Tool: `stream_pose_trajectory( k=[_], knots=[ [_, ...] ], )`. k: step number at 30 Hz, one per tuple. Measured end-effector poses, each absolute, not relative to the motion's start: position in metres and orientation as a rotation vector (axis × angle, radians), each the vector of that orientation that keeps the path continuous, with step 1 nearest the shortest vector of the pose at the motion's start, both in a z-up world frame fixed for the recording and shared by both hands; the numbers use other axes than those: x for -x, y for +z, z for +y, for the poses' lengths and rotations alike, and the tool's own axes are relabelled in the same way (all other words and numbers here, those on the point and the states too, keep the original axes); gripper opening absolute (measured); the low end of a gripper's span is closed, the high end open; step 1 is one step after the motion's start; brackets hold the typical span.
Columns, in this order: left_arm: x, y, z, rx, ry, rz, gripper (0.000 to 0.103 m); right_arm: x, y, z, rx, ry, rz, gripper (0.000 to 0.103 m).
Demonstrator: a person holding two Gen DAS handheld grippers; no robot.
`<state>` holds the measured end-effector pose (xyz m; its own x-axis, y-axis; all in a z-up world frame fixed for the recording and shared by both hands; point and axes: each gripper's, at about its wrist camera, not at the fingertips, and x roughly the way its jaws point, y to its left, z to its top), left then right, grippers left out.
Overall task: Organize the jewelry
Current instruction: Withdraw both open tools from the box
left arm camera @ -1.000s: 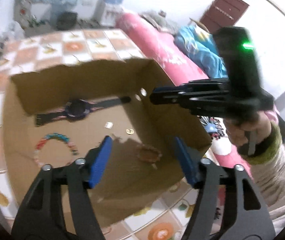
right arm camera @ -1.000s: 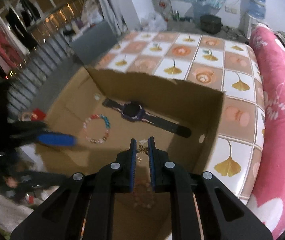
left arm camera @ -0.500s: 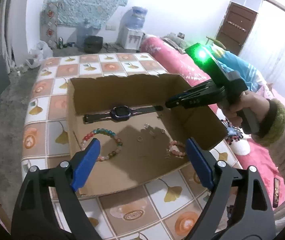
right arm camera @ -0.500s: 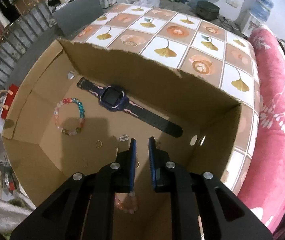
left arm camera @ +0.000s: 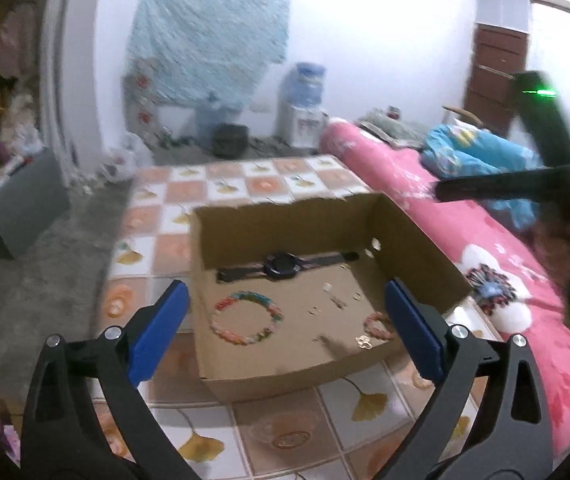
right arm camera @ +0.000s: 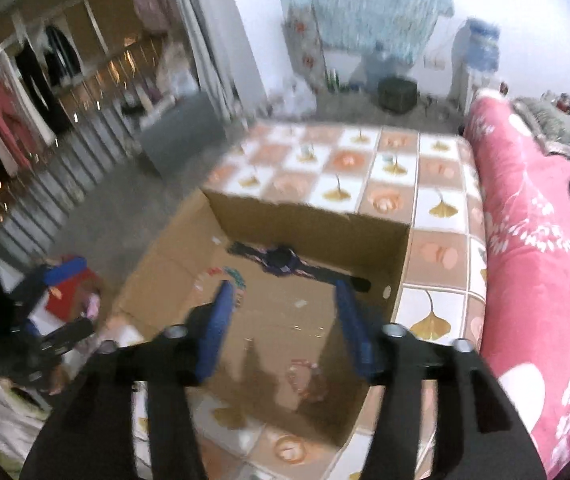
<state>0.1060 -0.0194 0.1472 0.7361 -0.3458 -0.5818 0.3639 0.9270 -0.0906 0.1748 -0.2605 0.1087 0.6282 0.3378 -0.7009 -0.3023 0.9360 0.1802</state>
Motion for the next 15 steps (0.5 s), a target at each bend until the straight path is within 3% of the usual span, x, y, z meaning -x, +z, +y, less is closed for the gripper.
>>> stream_pose_trajectory(
  k=[6, 9, 15],
  knots=[
    [-0.093, 0.151, -0.019, -0.064, -0.262, 0.642, 0.095, -0.093, 0.121, -0.255, -0.037, 0.276, 0.626, 0.091],
    [-0.09, 0.146, -0.018, -0.082, -0.212, 0.673, 0.095, -0.072, 0.1, -0.244, -0.03, 0.217, 0.632, 0.096],
    [-0.09, 0.127, -0.019, -0.092, -0.169, 0.745, 0.095, -0.072, 0.049, -0.222, -0.021, 0.107, 0.751, 0.096]
  ],
)
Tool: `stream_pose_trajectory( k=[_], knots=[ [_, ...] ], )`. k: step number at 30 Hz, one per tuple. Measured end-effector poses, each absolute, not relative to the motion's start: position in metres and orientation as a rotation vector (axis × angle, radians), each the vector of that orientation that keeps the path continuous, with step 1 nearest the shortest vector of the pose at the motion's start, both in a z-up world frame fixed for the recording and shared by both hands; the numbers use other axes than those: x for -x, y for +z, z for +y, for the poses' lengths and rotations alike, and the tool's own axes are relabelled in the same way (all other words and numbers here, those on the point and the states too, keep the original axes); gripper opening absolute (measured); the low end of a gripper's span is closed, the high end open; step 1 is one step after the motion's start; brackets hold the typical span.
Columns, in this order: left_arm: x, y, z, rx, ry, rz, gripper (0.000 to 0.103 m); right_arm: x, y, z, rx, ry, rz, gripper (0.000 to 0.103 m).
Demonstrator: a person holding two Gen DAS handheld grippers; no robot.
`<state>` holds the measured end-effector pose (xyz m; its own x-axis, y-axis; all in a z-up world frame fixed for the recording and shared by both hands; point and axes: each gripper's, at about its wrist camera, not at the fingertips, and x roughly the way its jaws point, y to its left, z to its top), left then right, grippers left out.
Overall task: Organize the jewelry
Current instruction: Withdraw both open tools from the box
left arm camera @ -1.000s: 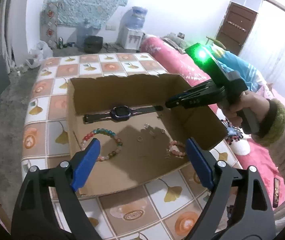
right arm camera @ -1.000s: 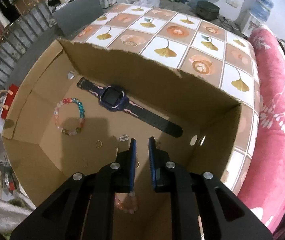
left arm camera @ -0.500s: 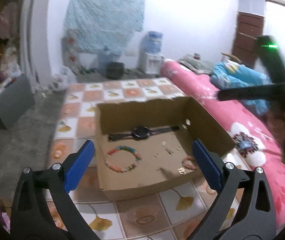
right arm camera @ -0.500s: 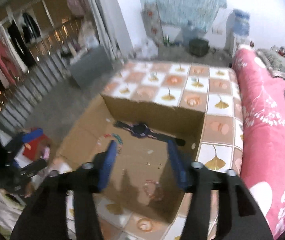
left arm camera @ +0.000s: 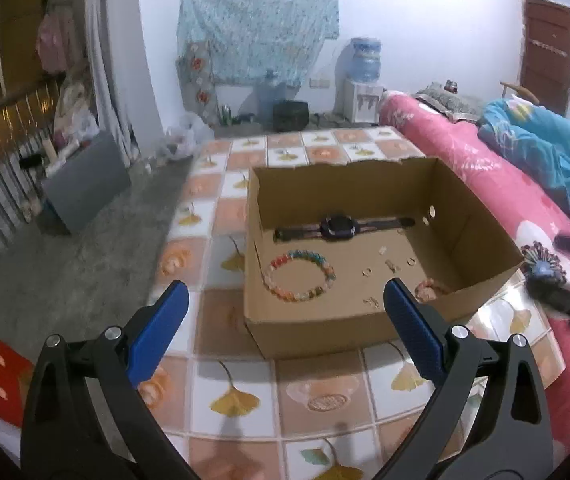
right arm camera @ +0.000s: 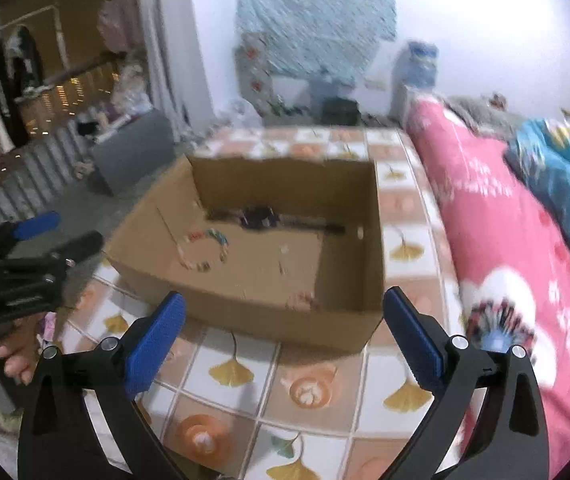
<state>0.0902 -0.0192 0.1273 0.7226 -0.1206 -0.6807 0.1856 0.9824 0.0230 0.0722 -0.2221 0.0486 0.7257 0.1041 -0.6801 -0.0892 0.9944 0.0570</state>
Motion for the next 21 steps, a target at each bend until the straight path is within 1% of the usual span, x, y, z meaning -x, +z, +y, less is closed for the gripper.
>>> stream_pose_trajectory(
  k=[3, 8, 21],
  knots=[
    [-0.099, 0.106, -0.019, -0.028, -0.153, 0.865, 0.095, -0.079, 0.03, -0.221, -0.082, 0.075, 0.804, 0.096],
    [-0.108, 0.079, -0.023, -0.035, -0.093, 0.989, 0.095, -0.089, 0.007, -0.214, -0.108, 0.05, 0.879, 0.096],
    [-0.115, 0.07, -0.041, -0.086, -0.083, 1.04, 0.094, -0.113, -0.014, -0.21, -0.107, 0.041, 0.951, 0.096]
  ],
)
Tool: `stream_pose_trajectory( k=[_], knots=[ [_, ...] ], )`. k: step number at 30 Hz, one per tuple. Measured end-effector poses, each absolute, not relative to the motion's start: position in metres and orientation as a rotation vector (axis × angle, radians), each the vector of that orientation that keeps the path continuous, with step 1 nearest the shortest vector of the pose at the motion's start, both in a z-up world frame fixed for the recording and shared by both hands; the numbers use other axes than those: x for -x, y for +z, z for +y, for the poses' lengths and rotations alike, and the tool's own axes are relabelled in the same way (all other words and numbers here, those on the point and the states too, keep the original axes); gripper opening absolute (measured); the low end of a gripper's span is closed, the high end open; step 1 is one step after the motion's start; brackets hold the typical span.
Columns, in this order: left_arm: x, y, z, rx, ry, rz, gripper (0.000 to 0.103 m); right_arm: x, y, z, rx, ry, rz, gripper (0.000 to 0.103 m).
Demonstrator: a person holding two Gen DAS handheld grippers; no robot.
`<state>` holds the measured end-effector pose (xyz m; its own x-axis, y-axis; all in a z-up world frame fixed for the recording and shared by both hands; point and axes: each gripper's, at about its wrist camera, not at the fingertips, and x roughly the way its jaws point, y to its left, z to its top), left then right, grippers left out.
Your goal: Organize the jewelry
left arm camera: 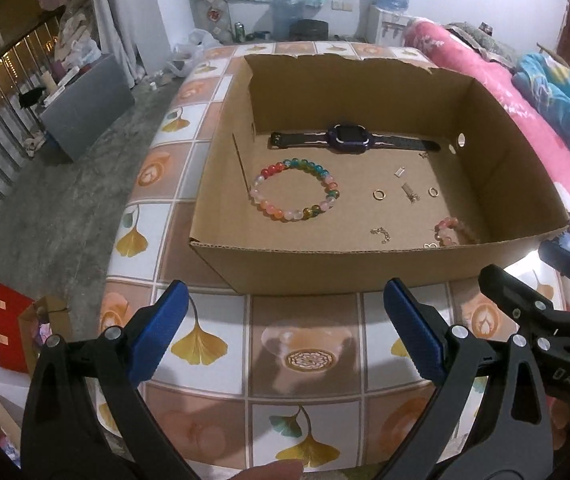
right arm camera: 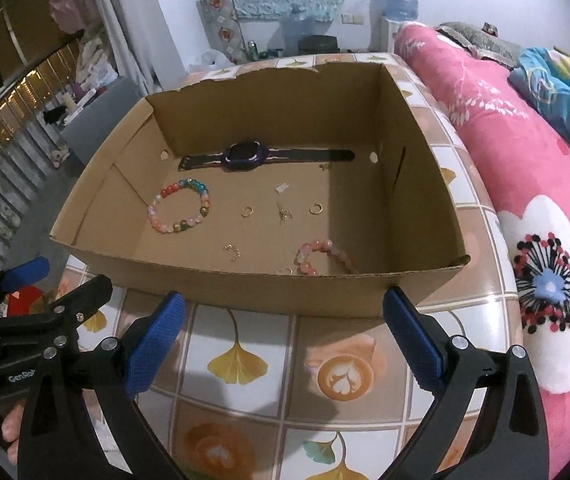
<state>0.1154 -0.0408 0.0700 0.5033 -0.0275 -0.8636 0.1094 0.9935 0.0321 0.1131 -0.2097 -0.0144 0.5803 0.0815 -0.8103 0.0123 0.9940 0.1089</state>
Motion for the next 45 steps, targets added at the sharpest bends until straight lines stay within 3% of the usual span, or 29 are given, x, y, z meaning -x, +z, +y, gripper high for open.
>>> stream_pose_trajectory(
  k=[45],
  knots=[
    [-0.1167, 0.0705, -0.0451, -0.102, -0.093, 1.045, 0.094, -0.1107, -0.0104, -0.213, -0.097, 0.004, 0.953, 0.096]
  ],
)
